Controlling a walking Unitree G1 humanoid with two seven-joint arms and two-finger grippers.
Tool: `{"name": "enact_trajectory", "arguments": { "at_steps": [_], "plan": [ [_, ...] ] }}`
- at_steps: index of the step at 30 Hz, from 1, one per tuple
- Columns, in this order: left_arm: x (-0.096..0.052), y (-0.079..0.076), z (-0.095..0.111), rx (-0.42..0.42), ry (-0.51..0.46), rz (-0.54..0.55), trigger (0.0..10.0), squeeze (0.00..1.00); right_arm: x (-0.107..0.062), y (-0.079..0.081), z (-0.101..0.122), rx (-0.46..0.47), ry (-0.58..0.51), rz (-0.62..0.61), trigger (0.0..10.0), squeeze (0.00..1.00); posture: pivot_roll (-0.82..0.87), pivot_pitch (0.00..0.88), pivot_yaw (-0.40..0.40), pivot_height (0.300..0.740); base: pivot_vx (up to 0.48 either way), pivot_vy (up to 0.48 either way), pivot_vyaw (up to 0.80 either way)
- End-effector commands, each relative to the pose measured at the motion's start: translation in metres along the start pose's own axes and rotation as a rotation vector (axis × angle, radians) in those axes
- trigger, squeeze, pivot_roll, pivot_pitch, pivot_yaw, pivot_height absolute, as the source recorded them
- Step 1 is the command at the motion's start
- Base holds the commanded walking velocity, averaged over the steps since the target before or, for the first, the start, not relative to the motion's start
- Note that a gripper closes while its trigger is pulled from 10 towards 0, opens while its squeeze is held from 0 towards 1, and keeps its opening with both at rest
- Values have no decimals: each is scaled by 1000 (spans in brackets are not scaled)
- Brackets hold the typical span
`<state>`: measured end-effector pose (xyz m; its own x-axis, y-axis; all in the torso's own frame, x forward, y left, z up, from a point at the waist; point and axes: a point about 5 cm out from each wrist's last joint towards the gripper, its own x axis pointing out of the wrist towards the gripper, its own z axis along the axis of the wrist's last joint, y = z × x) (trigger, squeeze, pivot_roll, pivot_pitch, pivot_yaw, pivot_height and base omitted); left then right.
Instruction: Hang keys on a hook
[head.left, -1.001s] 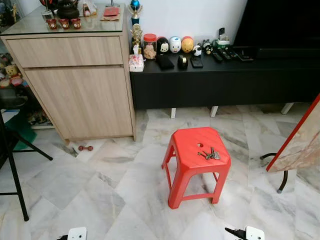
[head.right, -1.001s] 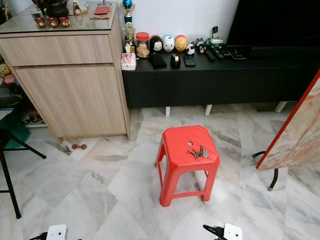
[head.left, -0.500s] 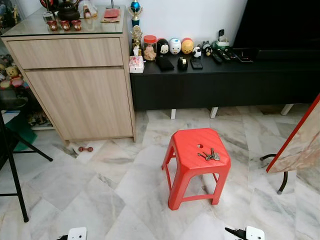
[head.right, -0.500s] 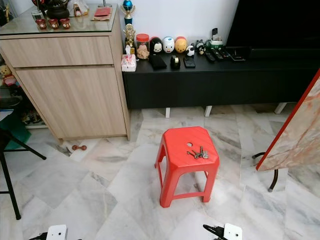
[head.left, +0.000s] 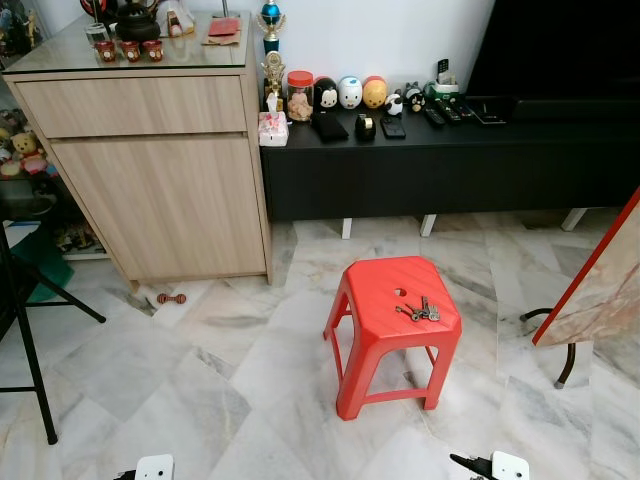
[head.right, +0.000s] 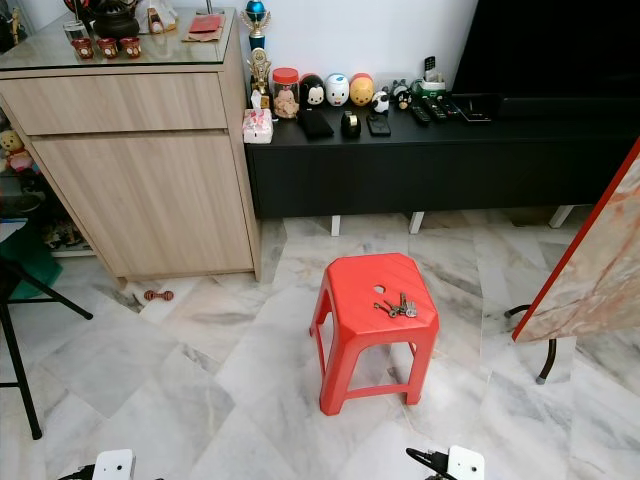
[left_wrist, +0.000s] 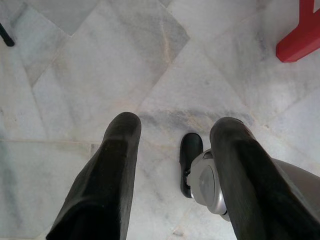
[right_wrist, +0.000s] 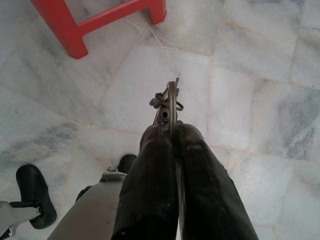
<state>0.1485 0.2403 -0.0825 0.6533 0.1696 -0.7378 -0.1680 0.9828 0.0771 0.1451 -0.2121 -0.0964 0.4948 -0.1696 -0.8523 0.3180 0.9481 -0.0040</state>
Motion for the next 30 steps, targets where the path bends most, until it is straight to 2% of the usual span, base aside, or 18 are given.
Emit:
{"name": "enact_trajectory", "arguments": {
  "at_steps": [1, 18, 30],
  "plan": [
    [-6, 15, -17, 70, 119, -27, 10000, 0, 1, 9, 1, 56, 66, 58, 10000, 0, 98, 0, -21, 740, 0, 0, 0],
    [-9, 10, -27, 44, 147, -24, 10000, 0, -1, -2, -10, 49, 88, 41, 10000, 0, 76, 0, -27, 740, 0, 0, 0],
    [-10, 16, -25, 45, 132, -10, 10000, 0, -1, 7, -12, 31, 90, 60, 10000, 0, 83, 0, -11, 740, 0, 0, 0]
  ]
}}
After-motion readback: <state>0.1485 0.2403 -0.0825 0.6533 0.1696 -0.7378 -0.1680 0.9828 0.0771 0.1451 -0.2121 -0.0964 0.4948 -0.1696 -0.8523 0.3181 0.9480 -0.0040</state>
